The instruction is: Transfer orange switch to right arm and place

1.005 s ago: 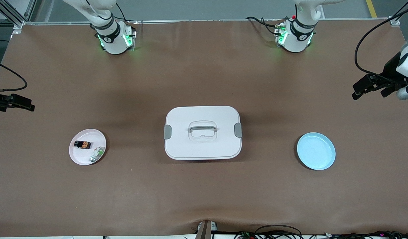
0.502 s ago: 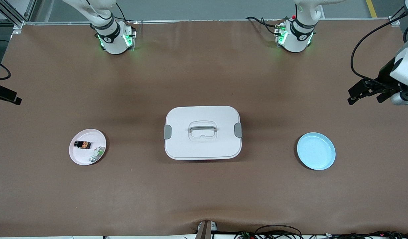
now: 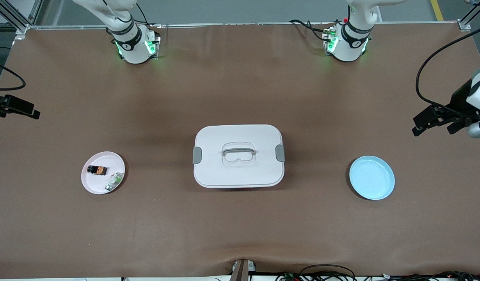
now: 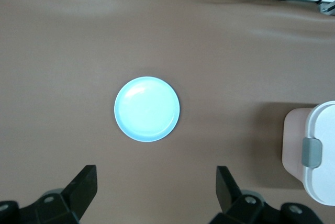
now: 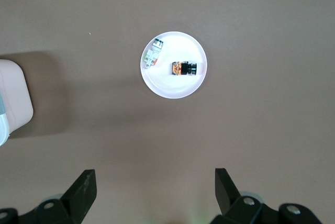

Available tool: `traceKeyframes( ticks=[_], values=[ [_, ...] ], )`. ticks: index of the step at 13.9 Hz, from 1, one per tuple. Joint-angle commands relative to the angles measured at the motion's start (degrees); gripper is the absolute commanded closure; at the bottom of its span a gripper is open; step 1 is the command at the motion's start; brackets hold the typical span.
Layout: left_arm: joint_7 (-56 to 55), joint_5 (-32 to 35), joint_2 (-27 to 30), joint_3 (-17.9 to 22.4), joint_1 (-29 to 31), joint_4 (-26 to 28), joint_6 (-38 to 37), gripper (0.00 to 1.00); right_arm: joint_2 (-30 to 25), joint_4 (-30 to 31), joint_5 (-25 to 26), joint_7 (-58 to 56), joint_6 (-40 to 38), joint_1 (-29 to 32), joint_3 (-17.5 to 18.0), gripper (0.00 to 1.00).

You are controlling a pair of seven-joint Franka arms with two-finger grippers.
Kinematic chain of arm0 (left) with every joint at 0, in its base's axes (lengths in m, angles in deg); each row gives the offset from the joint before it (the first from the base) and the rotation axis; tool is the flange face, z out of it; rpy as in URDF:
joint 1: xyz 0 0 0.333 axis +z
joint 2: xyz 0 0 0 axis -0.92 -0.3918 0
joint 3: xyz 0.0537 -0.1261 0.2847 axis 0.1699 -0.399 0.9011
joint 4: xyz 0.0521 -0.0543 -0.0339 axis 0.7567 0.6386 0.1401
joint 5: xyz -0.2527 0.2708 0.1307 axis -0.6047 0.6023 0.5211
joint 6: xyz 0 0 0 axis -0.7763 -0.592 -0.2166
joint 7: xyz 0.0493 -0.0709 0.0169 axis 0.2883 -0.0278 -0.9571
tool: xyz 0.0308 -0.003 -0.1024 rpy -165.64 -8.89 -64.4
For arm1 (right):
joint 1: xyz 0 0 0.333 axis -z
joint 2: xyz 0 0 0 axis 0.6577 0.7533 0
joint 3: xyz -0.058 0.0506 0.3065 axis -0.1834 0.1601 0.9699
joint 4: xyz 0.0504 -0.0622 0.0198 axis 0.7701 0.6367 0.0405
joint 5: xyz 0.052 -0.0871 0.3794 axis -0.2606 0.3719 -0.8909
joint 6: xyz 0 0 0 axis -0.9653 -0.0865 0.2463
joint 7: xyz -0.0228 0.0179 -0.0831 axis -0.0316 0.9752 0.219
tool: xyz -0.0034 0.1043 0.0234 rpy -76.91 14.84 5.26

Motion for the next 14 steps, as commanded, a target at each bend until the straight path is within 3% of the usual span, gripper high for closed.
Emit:
traceKeyframes(
  ticks=[1,3,6,9,14],
  values=[
    [0.46,0.27,-0.83,2.23,-2.03,-2.0,-2.6,0.0,-0.47,-0.51,-0.89,0.16,-0.07,0.37,0.06,0.0],
    [0.55,0.27,-0.65,3.72,-3.18,-1.74,-3.21,0.0,-0.47,-0.86,-0.28,0.25,-0.07,-1.02,-0.45,0.0],
    [1.25,0.18,0.22,3.73,-2.65,-1.39,-7.6,0.0,-0.74,-1.04,0.25,0.78,-0.07,-6.56,-5.02,0.0],
    [1.25,0.1,3.03,3.73,-2.56,2.47,-7.61,0.0,-1.43,-0.86,-0.89,1.04,-0.59,-9.56,-9.94,0.0],
    [1.25,0.27,7.68,3.73,-2.74,9.76,-2.0,0.0,-2.14,-0.42,-1.42,0.08,-0.95,-9.3,-9.6,0.0]
  ],
)
